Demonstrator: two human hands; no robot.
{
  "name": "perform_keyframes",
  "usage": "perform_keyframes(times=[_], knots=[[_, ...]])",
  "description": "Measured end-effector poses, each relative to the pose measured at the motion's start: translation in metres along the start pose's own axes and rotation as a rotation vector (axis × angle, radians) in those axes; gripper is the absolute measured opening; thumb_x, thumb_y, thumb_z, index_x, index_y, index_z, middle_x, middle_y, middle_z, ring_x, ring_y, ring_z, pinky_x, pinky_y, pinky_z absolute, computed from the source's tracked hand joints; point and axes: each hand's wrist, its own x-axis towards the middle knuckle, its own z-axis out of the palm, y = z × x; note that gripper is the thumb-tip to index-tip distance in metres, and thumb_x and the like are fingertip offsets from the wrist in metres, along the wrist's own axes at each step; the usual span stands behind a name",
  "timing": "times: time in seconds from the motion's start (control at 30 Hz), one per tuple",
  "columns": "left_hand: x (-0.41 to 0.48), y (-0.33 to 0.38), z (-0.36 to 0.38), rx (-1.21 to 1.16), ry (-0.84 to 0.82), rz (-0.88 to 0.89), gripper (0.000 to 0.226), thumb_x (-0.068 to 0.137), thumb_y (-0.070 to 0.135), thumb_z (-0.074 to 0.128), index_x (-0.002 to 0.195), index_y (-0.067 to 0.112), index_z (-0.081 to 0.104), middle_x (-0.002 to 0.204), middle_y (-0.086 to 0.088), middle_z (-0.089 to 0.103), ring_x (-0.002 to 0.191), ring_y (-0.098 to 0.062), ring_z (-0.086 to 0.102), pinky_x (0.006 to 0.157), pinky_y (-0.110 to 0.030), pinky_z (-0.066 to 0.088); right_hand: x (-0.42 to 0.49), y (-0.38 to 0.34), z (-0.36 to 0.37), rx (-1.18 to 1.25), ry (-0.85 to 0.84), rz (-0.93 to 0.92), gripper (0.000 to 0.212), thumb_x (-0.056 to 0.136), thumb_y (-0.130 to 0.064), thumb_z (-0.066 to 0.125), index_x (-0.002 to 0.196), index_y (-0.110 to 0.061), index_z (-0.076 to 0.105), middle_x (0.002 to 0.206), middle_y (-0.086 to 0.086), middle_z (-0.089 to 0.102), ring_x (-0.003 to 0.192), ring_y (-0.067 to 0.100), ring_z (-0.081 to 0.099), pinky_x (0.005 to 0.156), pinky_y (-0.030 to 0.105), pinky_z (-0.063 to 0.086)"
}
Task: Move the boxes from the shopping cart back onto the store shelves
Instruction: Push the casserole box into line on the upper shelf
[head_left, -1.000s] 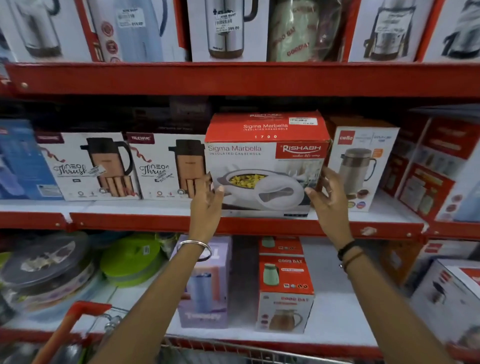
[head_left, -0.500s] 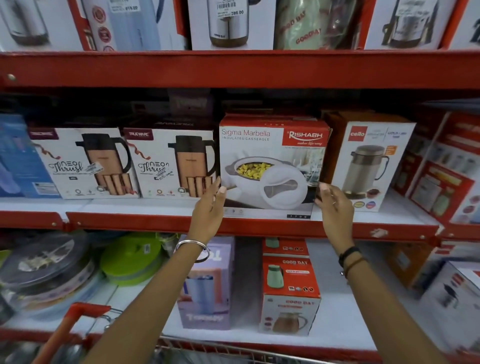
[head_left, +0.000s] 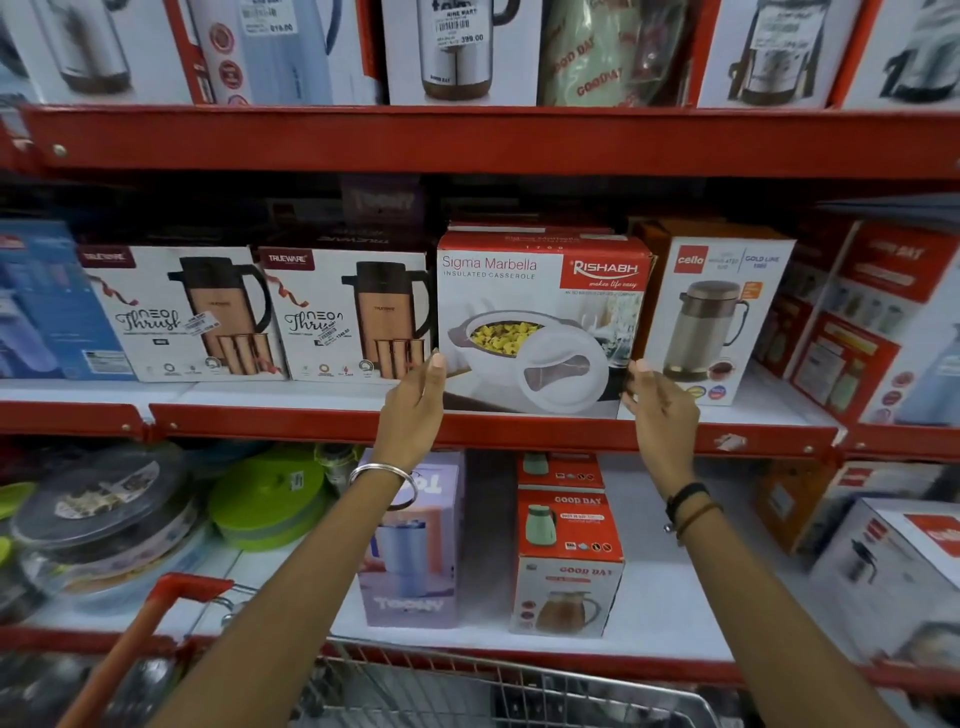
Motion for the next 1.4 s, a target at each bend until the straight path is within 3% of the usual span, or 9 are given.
perform_keyframes(times=[0.17, 0.33, 0.43, 0.53, 0.63, 0.9, 1.07, 1.23, 1.4], knots=[[-0.019, 0.002, -0.013, -0.081, 0.092, 0.002, 0.050, 0.094, 0.049, 0.030, 0.123, 0.017, 0.054, 0.115, 0.000, 0.062, 0.105, -0.015, 0.057, 0.097, -0.033, 0.042, -0.034, -0.011, -0.002, -0.012, 0.055, -0.003, 0.040, 0.091, -0.040, 0.049, 0.120, -0.013, 0.058, 0.122, 0.006, 0.061, 0.109, 0.015, 0.057, 0.084, 0.011, 0.045], [-0.057, -0.062, -0.039, -0.091, 0.349, -0.076, 0.040, 0.096, 0.036, 0.036, 0.121, 0.010, 0.054, 0.121, -0.011, 0.059, 0.111, -0.022, 0.054, 0.096, -0.036, 0.042, -0.119, 0.010, 0.031, 0.049, 0.005, -0.021, 0.023, 0.090, -0.040, 0.048, 0.102, -0.025, 0.060, 0.103, -0.002, 0.065, 0.095, -0.003, 0.059, 0.081, 0.009, 0.046], [-0.074, -0.105, -0.046, -0.076, 0.269, -0.223, 0.041, 0.097, 0.033, 0.036, 0.115, 0.000, 0.053, 0.109, -0.025, 0.059, 0.104, -0.037, 0.056, 0.086, -0.044, 0.044, -0.150, 0.031, 0.068, 0.026, -0.213, 0.098, 0.015, 0.090, -0.031, 0.055, 0.103, -0.026, 0.061, 0.102, -0.010, 0.063, 0.097, -0.001, 0.059, 0.079, 0.007, 0.046], [-0.089, -0.124, -0.046, -0.091, 0.148, -0.323, 0.037, 0.097, 0.031, 0.034, 0.114, 0.005, 0.054, 0.091, -0.008, 0.060, 0.083, -0.022, 0.059, 0.070, -0.033, 0.042, -0.161, 0.047, 0.101, 0.027, -0.323, 0.275, 0.040, 0.090, -0.033, 0.055, 0.123, -0.011, 0.056, 0.120, -0.001, 0.060, 0.109, 0.011, 0.056, 0.082, 0.007, 0.043], [-0.094, -0.139, -0.046, -0.055, 0.098, -0.350, 0.036, 0.097, 0.031, 0.033, 0.111, 0.007, 0.056, 0.099, -0.017, 0.064, 0.093, -0.031, 0.059, 0.074, -0.028, 0.037, -0.169, 0.054, 0.124, 0.011, -0.366, 0.364, 0.048, 0.091, -0.043, 0.048, 0.130, -0.015, 0.050, 0.132, 0.001, 0.055, 0.112, 0.009, 0.049, 0.097, 0.025, 0.039], [-0.096, -0.157, -0.051, -0.003, 0.077, -0.333, 0.033, 0.095, 0.039, 0.038, 0.105, 0.018, 0.060, 0.098, -0.013, 0.068, 0.095, -0.034, 0.062, 0.082, -0.041, 0.051, -0.187, 0.055, 0.133, -0.062, -0.169, 0.259, 0.029, 0.091, -0.030, 0.054, 0.111, -0.012, 0.066, 0.112, 0.008, 0.068, 0.096, 0.013, 0.059, 0.087, 0.027, 0.049], [-0.110, -0.165, -0.056, 0.009, 0.089, -0.344, 0.032, 0.094, 0.040, 0.037, 0.109, 0.022, 0.059, 0.098, -0.004, 0.067, 0.091, -0.028, 0.064, 0.080, -0.034, 0.048, -0.199, 0.057, 0.126, -0.071, -0.189, 0.202, 0.027, 0.090, -0.028, 0.056, 0.109, -0.011, 0.067, 0.100, -0.003, 0.066, 0.089, 0.011, 0.061, 0.073, 0.004, 0.046], [-0.116, -0.159, -0.055, -0.039, 0.107, -0.360, 0.034, 0.095, 0.037, 0.038, 0.111, 0.015, 0.058, 0.100, -0.003, 0.063, 0.095, -0.024, 0.061, 0.076, -0.028, 0.050, -0.200, 0.052, 0.124, -0.055, -0.214, 0.259, 0.028, 0.090, -0.032, 0.056, 0.109, -0.015, 0.067, 0.102, -0.001, 0.068, 0.089, 0.010, 0.061, 0.078, 0.015, 0.049], [-0.143, -0.124, -0.037, -0.104, 0.390, -0.157, 0.028, 0.095, 0.025, 0.042, 0.115, 0.008, 0.051, 0.116, -0.008, 0.051, 0.097, 0.003, 0.054, 0.088, -0.022, 0.049, -0.199, 0.047, 0.098, 0.005, -0.161, 0.287, 0.034, 0.089, -0.035, 0.055, 0.114, -0.015, 0.063, 0.105, -0.005, 0.064, 0.092, -0.006, 0.056, 0.076, 0.007, 0.045]])
